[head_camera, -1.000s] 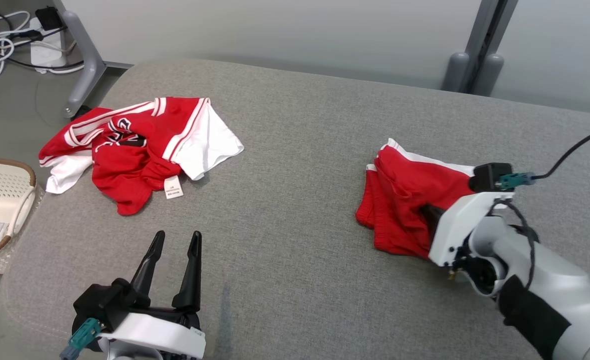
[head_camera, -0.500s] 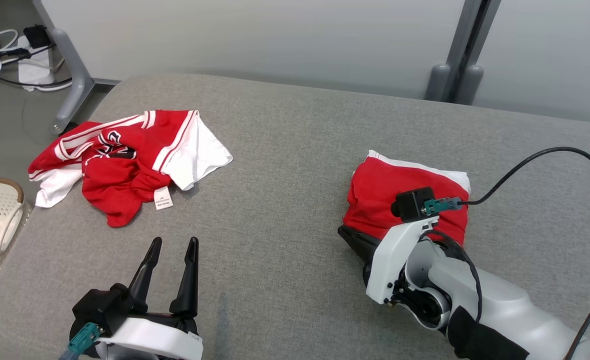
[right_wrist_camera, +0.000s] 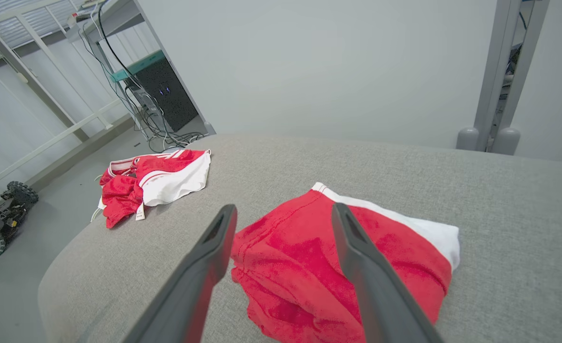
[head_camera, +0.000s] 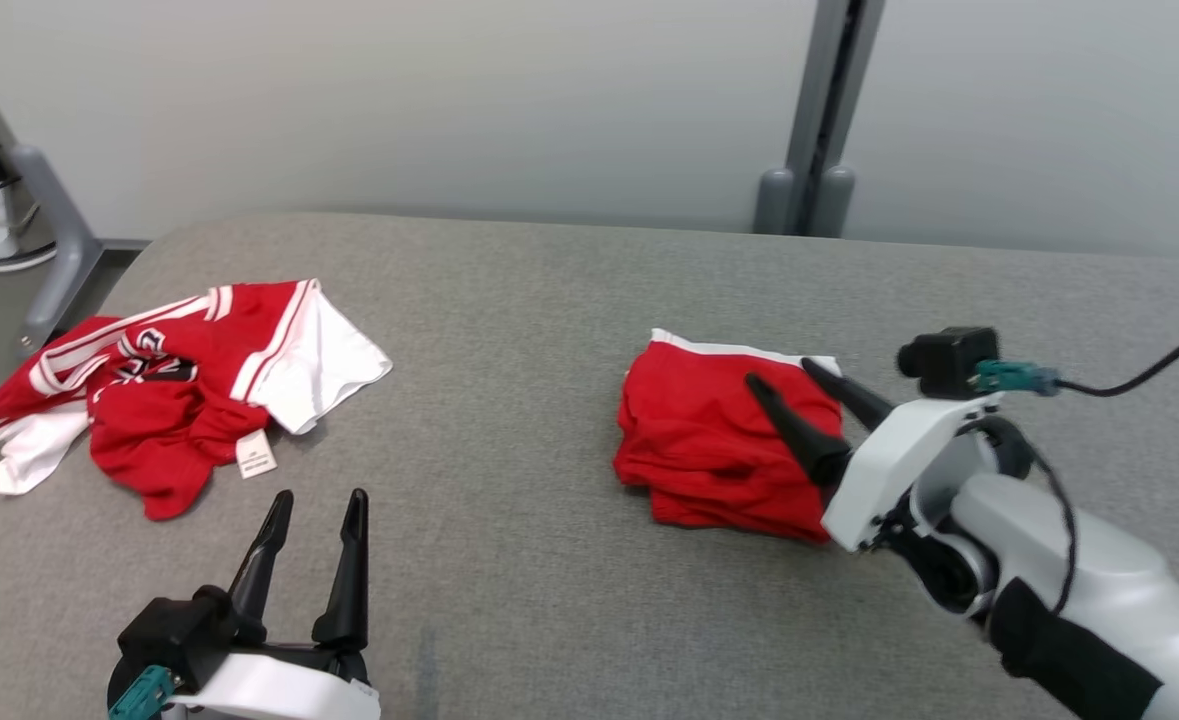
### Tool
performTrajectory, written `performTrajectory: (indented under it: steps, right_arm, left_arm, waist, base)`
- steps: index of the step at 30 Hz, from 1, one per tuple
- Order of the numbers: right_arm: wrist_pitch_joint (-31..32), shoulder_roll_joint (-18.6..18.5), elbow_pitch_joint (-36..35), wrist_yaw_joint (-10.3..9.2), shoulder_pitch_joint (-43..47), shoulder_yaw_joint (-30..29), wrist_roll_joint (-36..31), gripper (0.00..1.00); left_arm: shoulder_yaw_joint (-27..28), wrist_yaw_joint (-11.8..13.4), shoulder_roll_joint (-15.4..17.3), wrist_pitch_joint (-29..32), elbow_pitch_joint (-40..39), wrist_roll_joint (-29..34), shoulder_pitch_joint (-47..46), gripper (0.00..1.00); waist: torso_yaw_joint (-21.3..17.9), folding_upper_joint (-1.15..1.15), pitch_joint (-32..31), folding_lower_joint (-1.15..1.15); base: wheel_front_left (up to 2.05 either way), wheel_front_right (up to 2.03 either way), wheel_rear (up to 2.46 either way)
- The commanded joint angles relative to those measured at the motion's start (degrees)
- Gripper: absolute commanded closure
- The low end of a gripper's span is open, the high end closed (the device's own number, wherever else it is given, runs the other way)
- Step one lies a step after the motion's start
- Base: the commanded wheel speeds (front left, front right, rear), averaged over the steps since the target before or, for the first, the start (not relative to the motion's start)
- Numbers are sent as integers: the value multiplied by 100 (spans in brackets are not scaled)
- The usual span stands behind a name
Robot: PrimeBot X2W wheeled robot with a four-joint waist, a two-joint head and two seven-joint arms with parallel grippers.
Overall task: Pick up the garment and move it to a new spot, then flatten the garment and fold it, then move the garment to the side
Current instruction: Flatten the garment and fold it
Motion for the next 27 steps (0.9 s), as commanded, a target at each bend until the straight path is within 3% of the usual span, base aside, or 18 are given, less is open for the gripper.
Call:
performTrajectory:
  steps: [1, 6, 9, 12, 14, 19, 27]
  right_arm:
    - [-94, -108, -30, 1, -48, -100, -86, 0]
    - [-189, -456, -230, 1, 98, -690, -483, 0]
    - [-191, -571, -417, 1, 292, -1342, -918, 0]
    - [-190, -640, -645, 1, 620, -2137, -1453, 0]
    - [-191, -629, -931, 1, 1083, -3046, -2111, 0]
    - [-192, -331, -1583, 2, 2052, -4422, -3095, 0]
    - [-192, 400, -2494, 1, 3466, -5837, -4535, 0]
  left_arm:
    - [56, -7, 52, 1, -31, 77, 87, 0]
    - [204, 25, 112, 0, -106, 62, 132, 0]
    - [269, 35, 125, 0, -159, 55, 142, 0]
    - [334, 49, 139, 0, -204, 62, 145, 0]
    - [382, 66, 137, 1, -256, 61, 153, 0]
    - [470, 97, 129, 0, -346, 66, 182, 0]
    - [560, 209, 100, 0, -516, 217, 239, 0]
  waist:
    - [-149, 0, -91, 0]
    - [-429, 0, -164, 0]
    - [-581, 0, -178, 0]
    - [-702, 0, -176, 0]
    - [-794, 0, -158, 0]
    - [-883, 0, -141, 0]
    - [-888, 0, -127, 0]
  base:
    - [0, 0, 0]
    - [0, 0, 0]
    - [0, 0, 0]
    - [0, 0, 0]
    - [0, 0, 0]
    - [0, 0, 0]
    - [0, 0, 0]
